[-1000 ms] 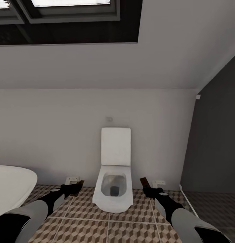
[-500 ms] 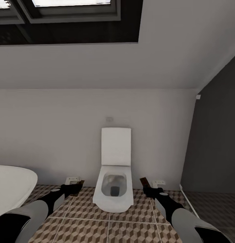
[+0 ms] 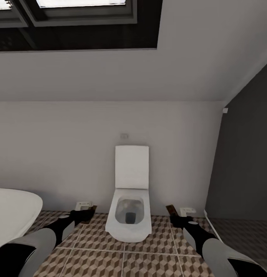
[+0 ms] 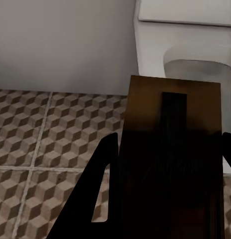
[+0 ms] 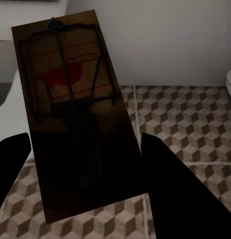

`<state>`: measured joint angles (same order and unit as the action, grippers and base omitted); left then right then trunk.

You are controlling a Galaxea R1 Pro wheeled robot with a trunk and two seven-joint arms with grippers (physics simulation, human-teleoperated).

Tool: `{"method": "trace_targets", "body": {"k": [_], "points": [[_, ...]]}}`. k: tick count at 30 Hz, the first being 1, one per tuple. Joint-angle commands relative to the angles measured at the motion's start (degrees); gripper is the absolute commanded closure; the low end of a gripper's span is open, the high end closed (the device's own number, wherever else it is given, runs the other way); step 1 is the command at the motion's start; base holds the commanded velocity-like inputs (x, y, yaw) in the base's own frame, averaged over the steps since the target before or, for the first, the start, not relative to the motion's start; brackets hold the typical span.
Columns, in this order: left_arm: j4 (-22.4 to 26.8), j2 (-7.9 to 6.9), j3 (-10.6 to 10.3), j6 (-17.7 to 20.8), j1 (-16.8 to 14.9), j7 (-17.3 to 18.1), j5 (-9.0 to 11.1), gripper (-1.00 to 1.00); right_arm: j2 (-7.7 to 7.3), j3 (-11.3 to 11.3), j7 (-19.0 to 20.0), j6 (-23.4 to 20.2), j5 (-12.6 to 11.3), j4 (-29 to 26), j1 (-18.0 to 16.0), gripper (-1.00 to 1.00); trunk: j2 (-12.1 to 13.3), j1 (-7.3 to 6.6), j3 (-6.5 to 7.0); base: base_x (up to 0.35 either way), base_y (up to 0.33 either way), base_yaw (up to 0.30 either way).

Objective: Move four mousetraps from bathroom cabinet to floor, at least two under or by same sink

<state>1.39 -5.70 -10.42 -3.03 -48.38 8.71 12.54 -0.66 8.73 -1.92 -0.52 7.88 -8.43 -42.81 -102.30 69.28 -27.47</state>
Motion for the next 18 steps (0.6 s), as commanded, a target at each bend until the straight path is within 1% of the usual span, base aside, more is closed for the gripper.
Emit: {"method": "trace_targets", "body": {"k": [1, 8, 18], "points": [[-0.1, 0.08, -0.5, -0.2, -0.1, 0.1, 0.5, 1.00, -0.04, 0.4, -0.1, -0.1, 0.6, 0.0, 0.0, 1.00, 0.0, -0.01, -0.07, 0.000, 0.000, 0.000], [-0.1, 0.73, -0.5, -0.1, -0.1, 0.1, 0.4, 1.00, -0.28, 0.4, -0.1, 0.0, 0.5, 0.6, 0.0, 1.00, 0.0, -0.01, -0.07, 0.000, 0.000, 0.000], [-0.1, 0.86, -0.6, 0.3, -0.1, 0.2, 0.5, 1.00, -0.27, 0.4, -0.1, 0.1, 0.5, 1.1, -0.1, 1.00, -4.0, 2.19, -1.86, 0.000, 0.000, 0.000]]}}
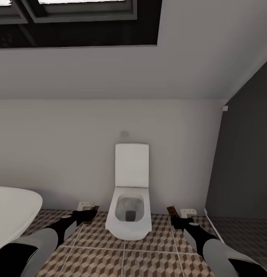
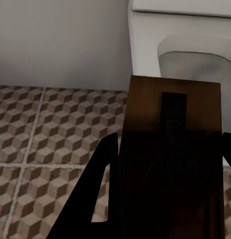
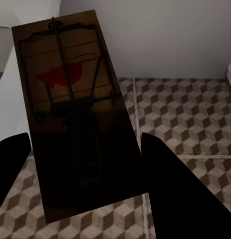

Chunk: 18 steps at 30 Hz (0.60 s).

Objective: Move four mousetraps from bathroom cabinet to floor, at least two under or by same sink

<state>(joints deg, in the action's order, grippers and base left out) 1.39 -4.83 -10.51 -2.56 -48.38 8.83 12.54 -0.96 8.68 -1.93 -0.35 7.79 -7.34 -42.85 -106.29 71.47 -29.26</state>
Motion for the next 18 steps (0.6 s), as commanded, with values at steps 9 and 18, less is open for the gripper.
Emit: {"method": "trace_targets", "body": {"k": [9, 18], "points": [[-0.1, -0.01, -0.4, -0.1, -0.1, 0.1, 0.5, 1.00, 0.12, 0.5, -0.1, -0.1, 0.6, 0.2, 0.0, 1.00, -3.7, 1.98, -1.68, 0.000, 0.000, 0.000], [-0.1, -0.01, -0.4, -0.1, -0.1, 0.0, 0.4, 1.00, 0.24, 0.5, -0.1, 0.1, 0.7, 1.2, 0.0, 1.00, -7.3, 3.95, -3.30, 0.000, 0.000, 0.000]]}}
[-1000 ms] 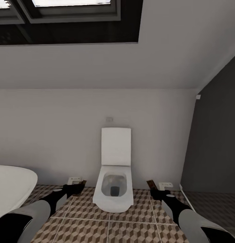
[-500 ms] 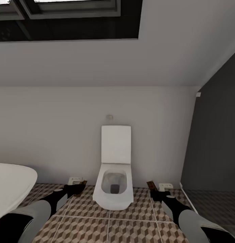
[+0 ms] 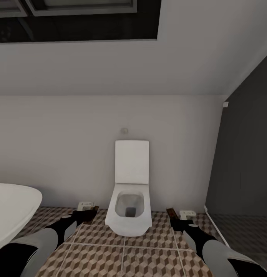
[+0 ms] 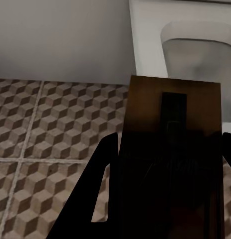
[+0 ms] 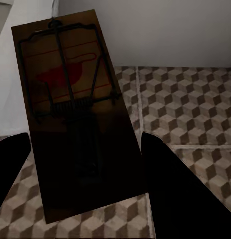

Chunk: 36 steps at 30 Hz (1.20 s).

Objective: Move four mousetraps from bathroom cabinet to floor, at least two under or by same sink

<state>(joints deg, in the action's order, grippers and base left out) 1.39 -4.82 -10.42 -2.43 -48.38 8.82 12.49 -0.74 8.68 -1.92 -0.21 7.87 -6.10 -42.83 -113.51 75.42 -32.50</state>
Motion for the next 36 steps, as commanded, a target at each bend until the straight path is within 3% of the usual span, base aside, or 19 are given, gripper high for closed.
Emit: {"method": "trace_targets", "body": {"k": [1, 10, 20, 36], "points": [[-0.1, -0.01, -0.5, -0.2, -0.1, 0.1, 0.5, 1.00, 0.04, 0.5, -0.1, 0.0, 0.6, 0.2, 0.0, 1.00, -0.4, 0.22, -0.25, 0.000, 0.000, 0.000], [-0.1, -0.01, -0.5, -0.1, -0.1, 0.1, 0.5, 1.00, 0.41, 0.5, -0.3, -0.4, 0.4, 1.1, 0.0, 1.00, -4.1, 2.19, -1.86, 0.000, 0.000, 0.000], [-0.1, -0.01, -0.5, -0.1, -0.1, 0.1, 0.5, 1.00, 0.67, 0.9, -4.6, -5.1, 0.2, 1.1, -0.1, 1.00, -8.1, 4.39, -3.66, 0.000, 0.000, 0.000], [-0.2, -0.10, -0.6, -0.1, -0.1, 0.1, 0.5, 1.00, 0.65, 0.8, -4.8, -5.4, 0.3, 1.1, 0.0, 1.00, -14.5, 7.90, -6.53, 0.000, 0.000, 0.000]]}}
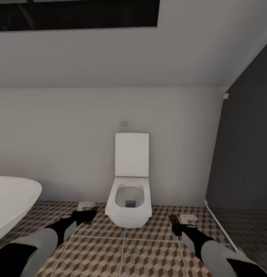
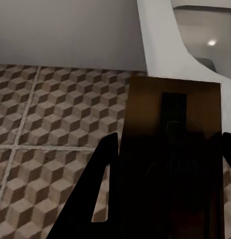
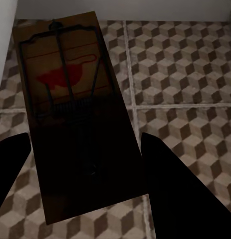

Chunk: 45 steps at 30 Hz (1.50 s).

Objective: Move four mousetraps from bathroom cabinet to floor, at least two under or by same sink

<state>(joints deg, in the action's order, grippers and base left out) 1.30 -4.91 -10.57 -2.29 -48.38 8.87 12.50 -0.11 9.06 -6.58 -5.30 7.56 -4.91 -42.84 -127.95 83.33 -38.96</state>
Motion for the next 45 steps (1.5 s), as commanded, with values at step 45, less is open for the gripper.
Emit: {"method": "trace_targets", "body": {"k": [45], "points": [[-0.1, -0.19, -0.7, 4.6, -0.1, -0.2, 0.6, 1.00, 0.02, 0.4, 0.1, 0.5, 0.6, -0.1, 0.0, 1.00, -15.4, 8.52, -8.44, 0.000, 0.000, 0.000]]}}
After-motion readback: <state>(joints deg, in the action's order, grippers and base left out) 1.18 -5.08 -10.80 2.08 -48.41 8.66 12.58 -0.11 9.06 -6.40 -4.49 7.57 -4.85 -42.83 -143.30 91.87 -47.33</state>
